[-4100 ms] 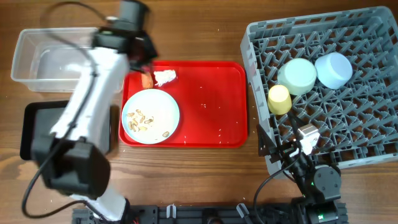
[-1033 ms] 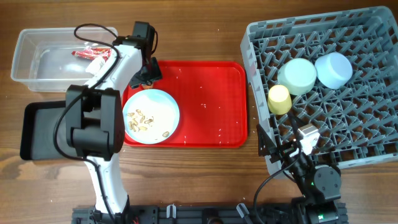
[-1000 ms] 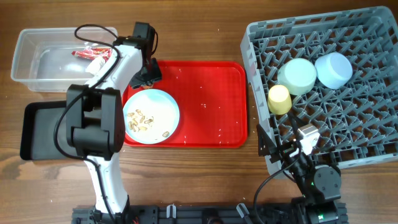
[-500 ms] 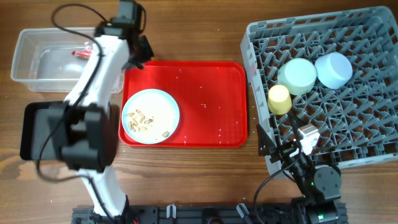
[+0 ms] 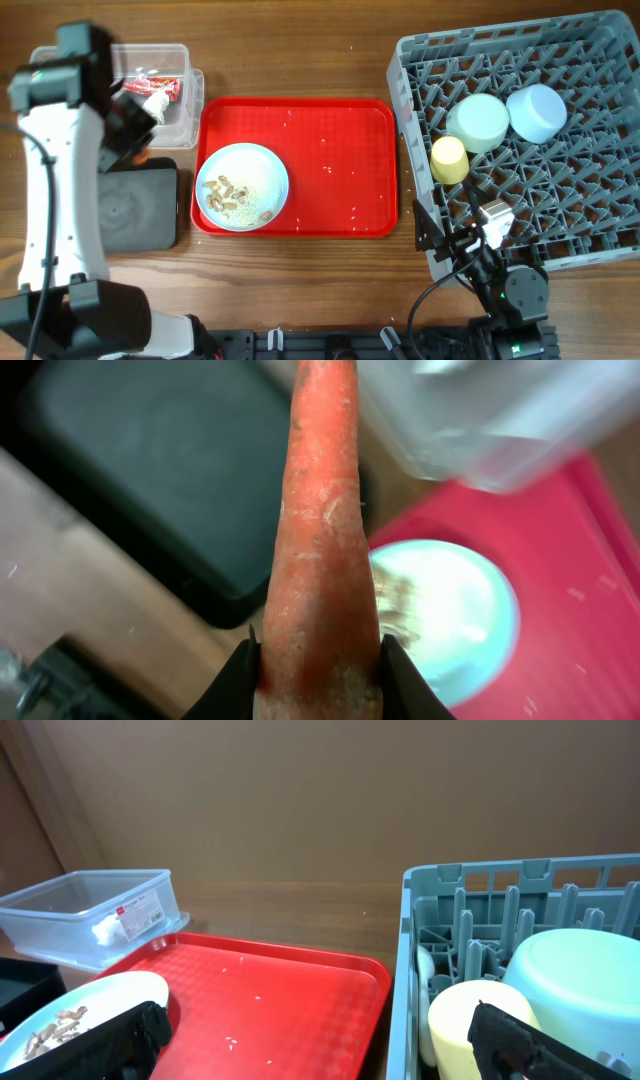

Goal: Sort waste into correct bins and load items into the dishwasher rack
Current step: 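Place the carrot onto the black tray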

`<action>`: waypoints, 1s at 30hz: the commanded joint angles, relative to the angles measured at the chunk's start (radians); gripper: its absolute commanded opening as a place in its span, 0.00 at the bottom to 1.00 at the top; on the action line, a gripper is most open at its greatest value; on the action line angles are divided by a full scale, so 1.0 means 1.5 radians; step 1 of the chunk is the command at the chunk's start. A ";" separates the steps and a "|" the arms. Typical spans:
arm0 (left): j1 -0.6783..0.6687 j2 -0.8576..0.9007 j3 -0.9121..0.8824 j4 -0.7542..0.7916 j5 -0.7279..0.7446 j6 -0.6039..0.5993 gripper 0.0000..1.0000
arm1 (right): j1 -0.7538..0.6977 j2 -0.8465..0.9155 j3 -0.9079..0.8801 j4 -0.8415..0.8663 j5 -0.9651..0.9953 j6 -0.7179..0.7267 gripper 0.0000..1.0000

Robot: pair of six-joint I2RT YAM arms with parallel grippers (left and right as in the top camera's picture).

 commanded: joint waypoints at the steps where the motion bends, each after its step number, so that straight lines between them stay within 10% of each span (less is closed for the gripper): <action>1: 0.091 -0.009 -0.124 0.054 -0.004 -0.037 0.08 | -0.001 -0.008 -0.001 0.003 0.008 0.008 1.00; 9: 0.199 -0.009 -0.341 0.195 0.049 -0.073 0.38 | -0.001 -0.008 -0.001 0.003 0.008 0.008 1.00; 12: 0.202 -0.011 -0.337 0.196 0.084 -0.073 0.83 | -0.001 -0.008 -0.001 0.003 0.008 0.008 1.00; 21: 0.056 -0.086 -0.283 0.223 0.183 -0.050 0.76 | -0.001 -0.008 -0.001 0.003 0.008 0.008 1.00; 30: -0.395 -0.019 -0.284 0.383 0.029 0.155 0.76 | -0.001 -0.008 -0.001 0.003 0.008 0.008 1.00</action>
